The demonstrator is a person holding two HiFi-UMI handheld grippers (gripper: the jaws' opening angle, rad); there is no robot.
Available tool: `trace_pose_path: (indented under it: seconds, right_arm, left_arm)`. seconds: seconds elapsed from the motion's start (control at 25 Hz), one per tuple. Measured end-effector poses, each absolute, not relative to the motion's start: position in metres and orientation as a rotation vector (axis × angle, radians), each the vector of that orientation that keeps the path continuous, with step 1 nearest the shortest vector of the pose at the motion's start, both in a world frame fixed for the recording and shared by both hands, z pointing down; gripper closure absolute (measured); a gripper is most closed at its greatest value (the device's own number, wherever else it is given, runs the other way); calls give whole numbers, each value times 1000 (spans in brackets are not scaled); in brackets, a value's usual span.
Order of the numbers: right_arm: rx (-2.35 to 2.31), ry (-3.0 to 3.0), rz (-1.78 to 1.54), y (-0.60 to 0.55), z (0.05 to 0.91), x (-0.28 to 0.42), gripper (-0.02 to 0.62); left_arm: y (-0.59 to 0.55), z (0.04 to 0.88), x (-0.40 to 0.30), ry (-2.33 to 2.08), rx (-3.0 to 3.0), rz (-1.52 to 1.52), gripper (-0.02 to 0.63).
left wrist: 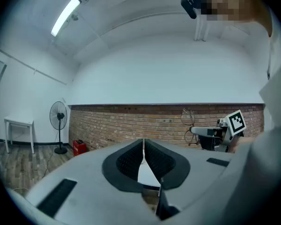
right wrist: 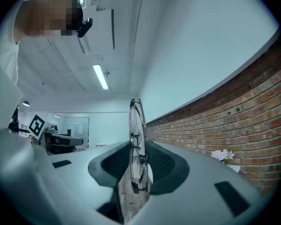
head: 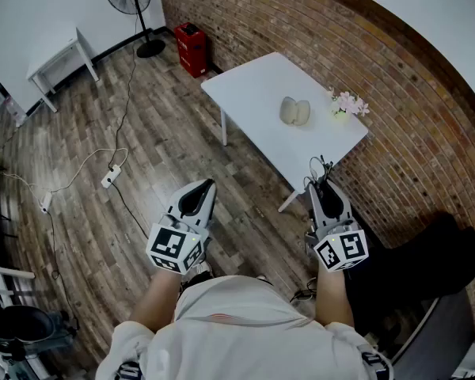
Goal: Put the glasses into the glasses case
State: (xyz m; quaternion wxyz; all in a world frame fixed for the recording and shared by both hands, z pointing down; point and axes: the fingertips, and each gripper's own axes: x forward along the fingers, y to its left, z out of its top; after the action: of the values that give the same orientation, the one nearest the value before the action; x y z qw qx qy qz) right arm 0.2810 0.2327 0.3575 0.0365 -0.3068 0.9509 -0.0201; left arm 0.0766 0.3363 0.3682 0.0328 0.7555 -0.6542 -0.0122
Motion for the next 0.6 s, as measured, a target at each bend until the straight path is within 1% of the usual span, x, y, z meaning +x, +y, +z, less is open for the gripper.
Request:
trace_pose_path:
  seconds: [0.6]
  right_arm:
    - [-961,2933,-41,234,356,267,433]
  left_arm:
    - [334,375,62,-2000,2321,-55,583]
